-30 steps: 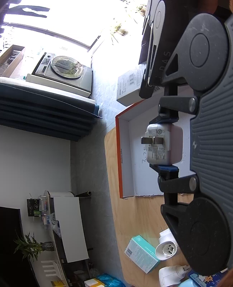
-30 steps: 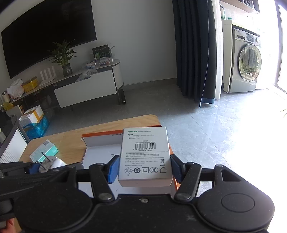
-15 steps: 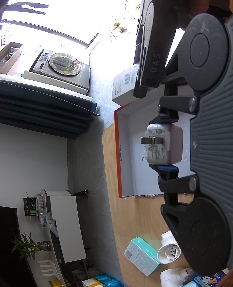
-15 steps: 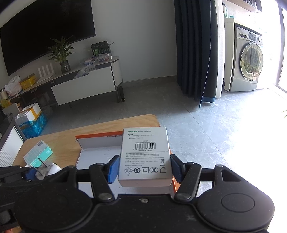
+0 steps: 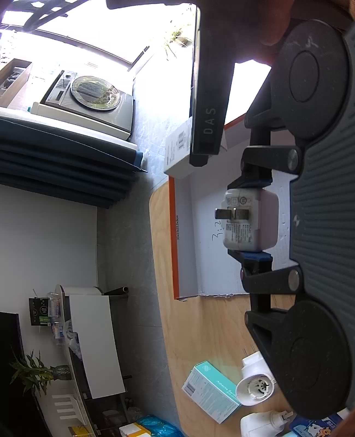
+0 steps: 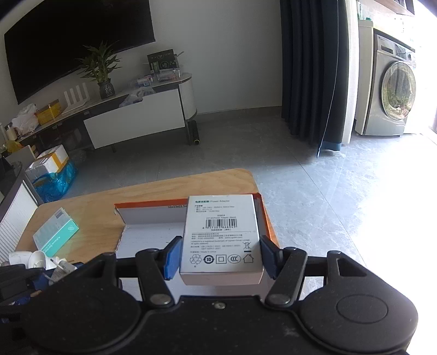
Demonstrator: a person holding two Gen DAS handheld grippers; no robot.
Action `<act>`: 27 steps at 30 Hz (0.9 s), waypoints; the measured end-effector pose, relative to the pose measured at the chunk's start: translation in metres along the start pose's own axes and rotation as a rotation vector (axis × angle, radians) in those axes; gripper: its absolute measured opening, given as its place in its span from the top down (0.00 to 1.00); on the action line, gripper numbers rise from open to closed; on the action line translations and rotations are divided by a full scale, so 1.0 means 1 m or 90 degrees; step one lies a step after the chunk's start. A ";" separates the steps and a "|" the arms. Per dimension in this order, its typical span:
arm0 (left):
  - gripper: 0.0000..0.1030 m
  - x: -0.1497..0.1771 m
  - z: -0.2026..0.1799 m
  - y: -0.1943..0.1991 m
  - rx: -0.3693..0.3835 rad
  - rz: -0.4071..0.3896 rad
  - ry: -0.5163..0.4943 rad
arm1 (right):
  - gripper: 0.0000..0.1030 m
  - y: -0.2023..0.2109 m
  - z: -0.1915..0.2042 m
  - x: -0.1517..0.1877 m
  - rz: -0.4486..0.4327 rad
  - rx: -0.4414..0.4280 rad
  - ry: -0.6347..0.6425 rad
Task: Organize rigid objects
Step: 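Carry the white charger and the adapter box over the orange-rimmed box with both grippers, then lower both items into the orange-rimmed box and open both grippers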
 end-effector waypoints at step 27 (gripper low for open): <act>0.41 -0.007 -0.022 -0.009 0.025 0.007 -0.002 | 0.30 0.071 -0.026 0.007 -0.068 0.030 -0.043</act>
Point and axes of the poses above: each gripper's, at about its wrist camera, not at the fingertips, and y roughly against the way its jaws point, z to its left, x to its underside, the point moved 3 cm from there along -y, roughly the way its jaws point, and after that the axes turned 13 degrees about y, right-handed, at the moved point
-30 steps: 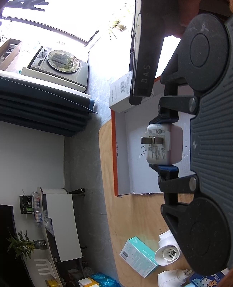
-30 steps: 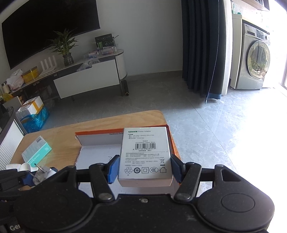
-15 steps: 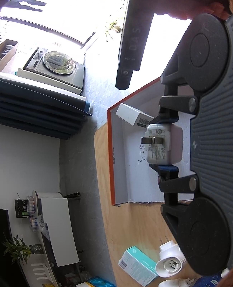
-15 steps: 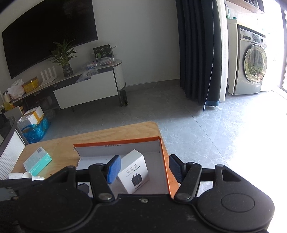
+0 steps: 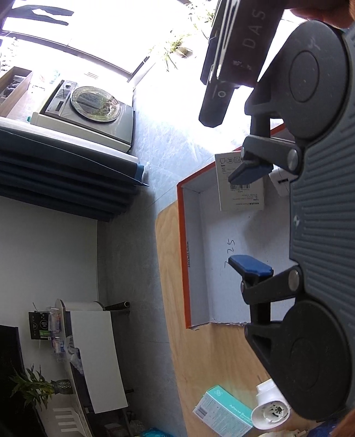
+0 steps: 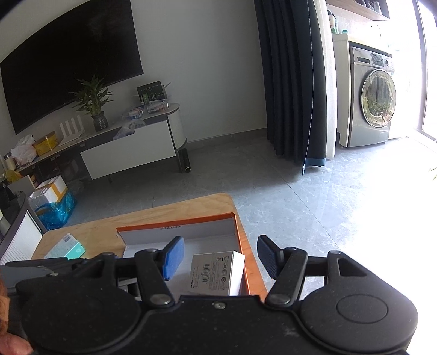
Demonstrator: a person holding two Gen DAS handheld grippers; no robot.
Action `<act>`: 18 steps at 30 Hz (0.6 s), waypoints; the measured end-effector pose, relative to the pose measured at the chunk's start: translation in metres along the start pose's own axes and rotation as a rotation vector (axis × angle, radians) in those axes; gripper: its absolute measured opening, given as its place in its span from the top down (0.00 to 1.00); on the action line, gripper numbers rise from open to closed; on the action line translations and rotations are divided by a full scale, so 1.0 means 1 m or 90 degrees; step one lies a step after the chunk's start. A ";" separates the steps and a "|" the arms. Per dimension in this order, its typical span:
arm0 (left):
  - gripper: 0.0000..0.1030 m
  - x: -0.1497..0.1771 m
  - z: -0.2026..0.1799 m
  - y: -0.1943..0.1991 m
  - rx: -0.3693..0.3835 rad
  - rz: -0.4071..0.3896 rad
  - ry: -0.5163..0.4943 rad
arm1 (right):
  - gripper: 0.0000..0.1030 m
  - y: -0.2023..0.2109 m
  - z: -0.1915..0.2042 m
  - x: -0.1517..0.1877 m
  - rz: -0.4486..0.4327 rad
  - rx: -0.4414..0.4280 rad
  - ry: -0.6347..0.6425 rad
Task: Organize rigid objects
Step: 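Lower both items into the orange-rimmed box and open both grippers, then withdraw both grippers from the box back toward the table items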
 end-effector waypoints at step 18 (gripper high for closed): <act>0.19 0.013 0.026 0.048 -0.075 -0.032 0.013 | 0.27 0.024 0.027 0.019 0.017 -0.004 0.009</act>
Point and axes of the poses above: each gripper's, at about its wrist camera, not at the fingertips, and y roughly against the way its jaws point, z to its left, x to its underside, the point moved 3 cm from there along -y, roughly the way its jaws point, and after that the axes turned 13 degrees about y, right-handed, at the moved point
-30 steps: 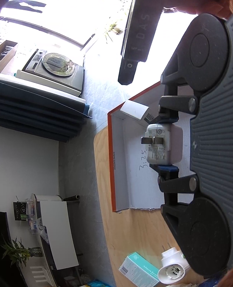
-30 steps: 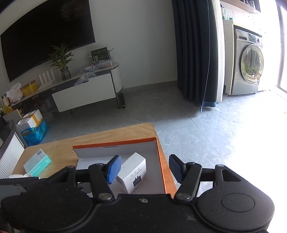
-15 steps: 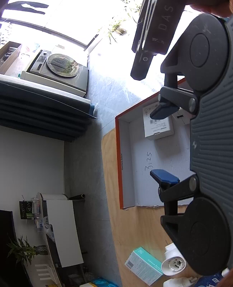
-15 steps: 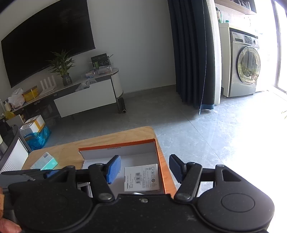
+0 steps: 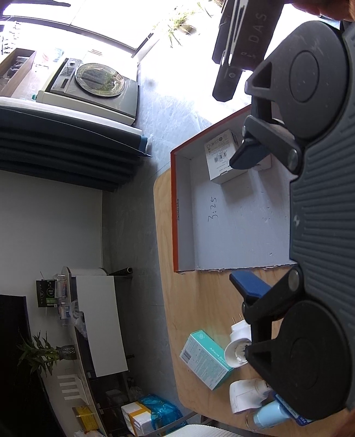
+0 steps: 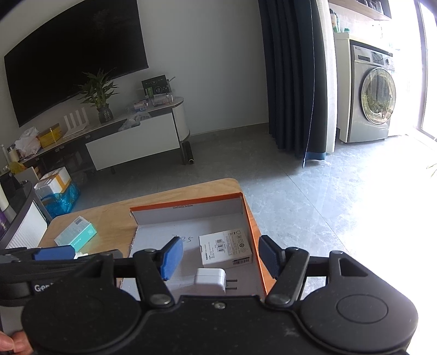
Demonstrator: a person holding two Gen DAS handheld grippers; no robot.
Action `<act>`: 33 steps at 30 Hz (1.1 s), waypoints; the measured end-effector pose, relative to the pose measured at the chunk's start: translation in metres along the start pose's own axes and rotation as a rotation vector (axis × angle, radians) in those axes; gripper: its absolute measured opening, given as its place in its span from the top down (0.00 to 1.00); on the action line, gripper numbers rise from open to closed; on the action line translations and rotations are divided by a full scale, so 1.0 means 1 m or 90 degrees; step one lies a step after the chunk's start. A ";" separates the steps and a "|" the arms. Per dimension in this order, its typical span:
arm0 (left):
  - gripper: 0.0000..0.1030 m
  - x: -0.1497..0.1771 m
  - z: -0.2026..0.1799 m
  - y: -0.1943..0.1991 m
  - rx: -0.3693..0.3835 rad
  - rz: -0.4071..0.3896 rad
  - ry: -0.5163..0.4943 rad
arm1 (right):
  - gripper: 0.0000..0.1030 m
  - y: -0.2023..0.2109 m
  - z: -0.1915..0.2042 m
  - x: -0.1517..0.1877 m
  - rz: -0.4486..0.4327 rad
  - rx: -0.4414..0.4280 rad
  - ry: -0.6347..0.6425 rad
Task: Organize rigid objects
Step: 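Withdraw both grippers from the box back toward the table items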
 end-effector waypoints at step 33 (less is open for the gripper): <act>0.18 0.016 0.059 0.040 -0.037 -0.038 0.050 | 0.27 0.014 0.073 0.012 0.011 -0.060 0.063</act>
Point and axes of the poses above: each gripper's, at about its wrist camera, not at the fingertips, and y roughly against the way its jaws point, z to its left, x to its underside, the point moved 3 cm from there along -y, roughly the way its jaws point, and after that the axes turned 13 degrees about y, right-handed, at the moved point
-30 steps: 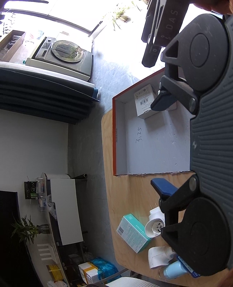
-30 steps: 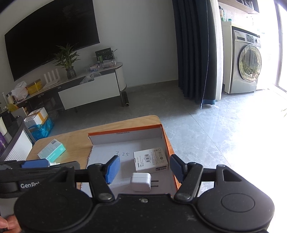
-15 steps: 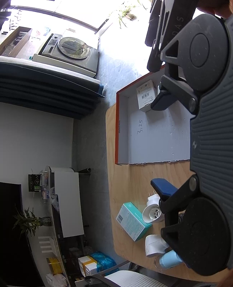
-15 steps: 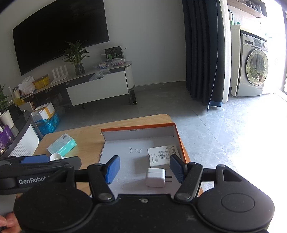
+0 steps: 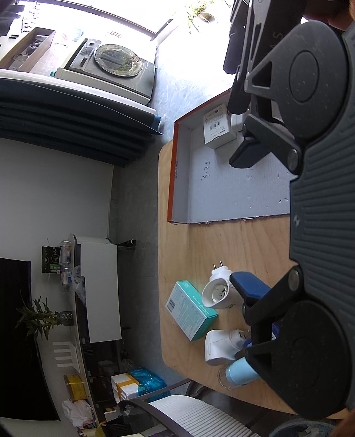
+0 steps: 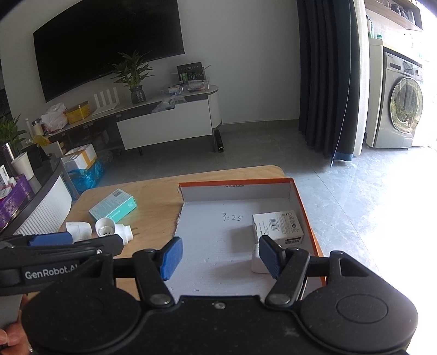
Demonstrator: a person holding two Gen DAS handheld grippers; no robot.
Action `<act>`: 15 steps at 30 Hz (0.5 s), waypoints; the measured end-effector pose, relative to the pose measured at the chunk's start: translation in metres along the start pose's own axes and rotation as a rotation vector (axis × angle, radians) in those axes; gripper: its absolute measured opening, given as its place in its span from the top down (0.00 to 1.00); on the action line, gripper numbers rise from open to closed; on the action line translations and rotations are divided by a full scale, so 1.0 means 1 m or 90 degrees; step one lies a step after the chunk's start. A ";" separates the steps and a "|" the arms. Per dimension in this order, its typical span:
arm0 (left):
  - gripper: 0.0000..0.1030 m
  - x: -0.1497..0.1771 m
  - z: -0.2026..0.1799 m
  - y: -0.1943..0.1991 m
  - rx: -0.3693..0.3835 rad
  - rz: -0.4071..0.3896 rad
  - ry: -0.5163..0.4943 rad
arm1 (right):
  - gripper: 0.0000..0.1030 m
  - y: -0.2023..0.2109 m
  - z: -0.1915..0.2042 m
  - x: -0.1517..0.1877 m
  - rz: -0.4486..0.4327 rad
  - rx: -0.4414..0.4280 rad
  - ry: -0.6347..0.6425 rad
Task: Organize rigid objects
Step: 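Withdraw both grippers from the box back toward the table items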
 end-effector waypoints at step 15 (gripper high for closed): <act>0.18 0.008 0.039 0.023 -0.036 -0.020 0.031 | 0.26 -0.005 0.047 0.006 0.011 -0.049 0.039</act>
Point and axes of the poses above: each gripper's, at about its wrist camera, not at the fingertips, and y roughly against the way its jaws point, z to its left, x to its underside, the point moved 3 cm from there along -y, roughly the way its jaws point, and after that the axes turned 13 degrees about y, right-handed, at the moved point
